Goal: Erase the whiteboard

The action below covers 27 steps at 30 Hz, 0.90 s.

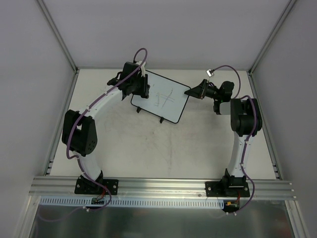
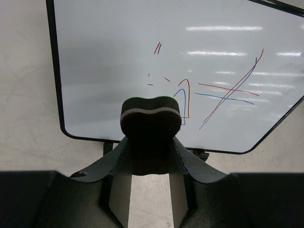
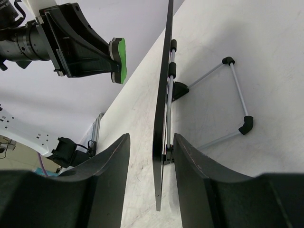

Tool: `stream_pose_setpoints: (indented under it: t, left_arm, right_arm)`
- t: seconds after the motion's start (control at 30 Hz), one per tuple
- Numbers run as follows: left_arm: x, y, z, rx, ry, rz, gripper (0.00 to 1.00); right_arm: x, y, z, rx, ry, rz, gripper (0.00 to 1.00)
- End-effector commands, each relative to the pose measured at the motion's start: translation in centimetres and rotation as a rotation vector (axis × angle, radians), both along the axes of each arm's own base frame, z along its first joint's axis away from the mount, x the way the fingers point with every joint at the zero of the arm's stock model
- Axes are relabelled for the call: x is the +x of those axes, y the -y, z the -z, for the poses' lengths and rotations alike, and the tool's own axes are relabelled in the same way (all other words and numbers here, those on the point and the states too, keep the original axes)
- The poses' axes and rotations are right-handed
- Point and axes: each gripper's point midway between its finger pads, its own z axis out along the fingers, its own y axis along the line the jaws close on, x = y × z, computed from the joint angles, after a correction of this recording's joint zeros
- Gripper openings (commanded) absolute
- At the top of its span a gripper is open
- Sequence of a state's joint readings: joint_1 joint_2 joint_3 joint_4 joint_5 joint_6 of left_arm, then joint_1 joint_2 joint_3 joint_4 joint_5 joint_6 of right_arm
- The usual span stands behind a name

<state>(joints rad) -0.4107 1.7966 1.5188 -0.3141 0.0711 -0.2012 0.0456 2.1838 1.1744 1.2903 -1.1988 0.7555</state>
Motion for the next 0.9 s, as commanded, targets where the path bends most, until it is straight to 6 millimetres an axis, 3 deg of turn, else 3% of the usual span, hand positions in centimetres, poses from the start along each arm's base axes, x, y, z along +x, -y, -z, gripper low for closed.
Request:
stream_pose_setpoints:
  t: [0.0, 0.27, 0.4, 0.6, 0.7, 0.87]
  left_arm:
    - [-0.2, -0.6, -3.2, -0.033, 0.055, -0.009, 0.00]
    - [-0.2, -1.6, -3.1, -0.035, 0.051, -0.031, 0.00]
    - [-0.3, -1.8, -3.1, -0.035, 0.049, -0.034, 0.00]
    - [-0.4, -1.9, -2.7, -0.033, 0.040, -0.035, 0.00]
    - [-0.4, -1.9, -2.6, -0.033, 0.038, -0.038, 0.00]
    - [-0.2, -1.7, -2.4, -0.036, 0.034, -0.023, 0.00]
  right_arm:
    - [0.1, -0.5, -4.9, 0.021, 0.309, 0.019, 0.45]
    - [0.4, -1.4, -4.7, 0.031, 0.321, 0.058, 0.44]
    - [0.6, -1.7, -4.9, 0.033, 0.330, 0.064, 0.27]
    - [0.9, -1.6, -4.9, 0.038, 0.323, 0.079, 0.21]
    - [0.9, -1.7, -4.8, 0.038, 0.325, 0.079, 0.00]
    - [0.9, -1.8, -4.9, 0.037, 0.329, 0.073, 0.00]
